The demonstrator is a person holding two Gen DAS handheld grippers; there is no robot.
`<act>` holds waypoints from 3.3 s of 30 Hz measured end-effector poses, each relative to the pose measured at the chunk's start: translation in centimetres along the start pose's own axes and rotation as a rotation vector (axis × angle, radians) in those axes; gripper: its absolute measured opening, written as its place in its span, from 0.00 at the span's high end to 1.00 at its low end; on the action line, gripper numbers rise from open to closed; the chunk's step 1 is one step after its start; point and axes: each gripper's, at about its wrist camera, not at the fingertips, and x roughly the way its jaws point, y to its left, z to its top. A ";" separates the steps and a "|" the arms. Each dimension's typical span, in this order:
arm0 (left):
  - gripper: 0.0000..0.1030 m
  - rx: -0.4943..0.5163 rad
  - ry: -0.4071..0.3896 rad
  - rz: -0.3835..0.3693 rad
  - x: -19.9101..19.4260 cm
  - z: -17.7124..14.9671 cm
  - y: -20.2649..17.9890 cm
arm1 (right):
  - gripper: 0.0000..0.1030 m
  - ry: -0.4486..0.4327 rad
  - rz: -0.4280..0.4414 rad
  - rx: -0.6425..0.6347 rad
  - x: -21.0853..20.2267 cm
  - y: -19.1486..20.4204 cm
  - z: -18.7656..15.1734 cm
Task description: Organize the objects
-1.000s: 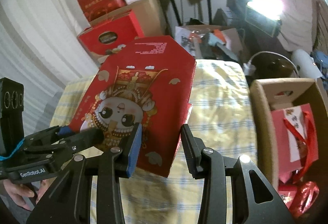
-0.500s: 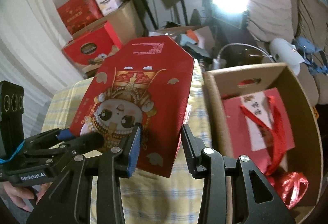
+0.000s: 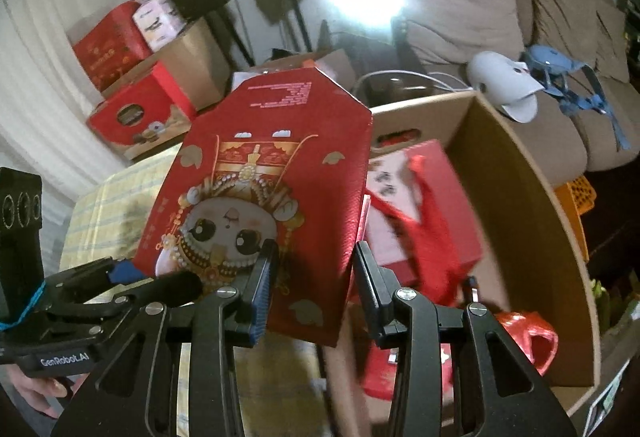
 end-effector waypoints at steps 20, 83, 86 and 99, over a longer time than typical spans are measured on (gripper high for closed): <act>0.48 0.117 0.122 -0.071 6.1 -3.4 -9.7 | 0.61 0.024 -0.107 0.120 -2.7 -10.2 -4.1; 0.02 0.065 -0.135 0.288 -5.9 -7.5 -1.8 | 0.01 -0.160 -0.172 -0.009 -3.7 0.3 -9.5; 0.01 0.041 -0.141 0.315 -6.5 -8.7 -0.5 | 0.01 -0.167 -0.159 -0.018 -3.7 1.3 -10.3; 0.01 -0.033 -0.157 0.434 -10.0 -13.9 2.8 | 0.01 -0.198 -0.126 -0.071 -4.5 5.1 -13.6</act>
